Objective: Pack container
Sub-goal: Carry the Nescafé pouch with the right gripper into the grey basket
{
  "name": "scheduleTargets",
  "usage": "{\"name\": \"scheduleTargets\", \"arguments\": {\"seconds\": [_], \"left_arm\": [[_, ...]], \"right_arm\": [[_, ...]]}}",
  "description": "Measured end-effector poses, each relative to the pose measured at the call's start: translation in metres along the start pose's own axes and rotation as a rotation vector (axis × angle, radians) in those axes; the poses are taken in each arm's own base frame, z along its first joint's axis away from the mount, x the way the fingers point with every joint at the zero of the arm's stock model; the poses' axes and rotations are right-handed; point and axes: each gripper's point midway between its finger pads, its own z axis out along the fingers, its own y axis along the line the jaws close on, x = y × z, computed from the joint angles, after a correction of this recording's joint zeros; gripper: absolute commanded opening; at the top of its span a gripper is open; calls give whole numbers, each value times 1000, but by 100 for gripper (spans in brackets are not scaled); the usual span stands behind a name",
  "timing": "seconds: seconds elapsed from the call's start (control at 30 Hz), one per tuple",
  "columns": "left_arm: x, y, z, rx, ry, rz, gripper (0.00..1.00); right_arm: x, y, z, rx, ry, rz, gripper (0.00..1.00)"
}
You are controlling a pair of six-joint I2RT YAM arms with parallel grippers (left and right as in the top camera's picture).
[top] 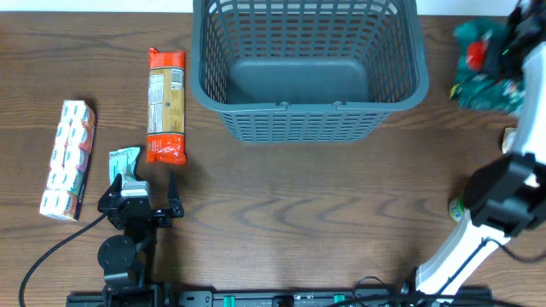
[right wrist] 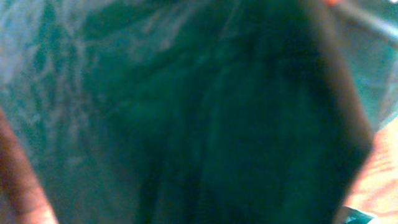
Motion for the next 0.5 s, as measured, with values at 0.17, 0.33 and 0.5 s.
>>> {"name": "scheduleTargets", "arguments": {"seconds": [0.17, 0.33, 0.5], "left_arm": [[0, 0, 0, 0, 0, 0, 99], [0, 0, 0, 0, 0, 0, 98], [0, 0, 0, 0, 0, 0, 98]], "right_arm": [[-38, -11, -127, -16, -288, 0, 1], [-38, 25, -239, -98, -525, -133, 1], [-15, 106, -289, -268, -610, -355, 1]]}}
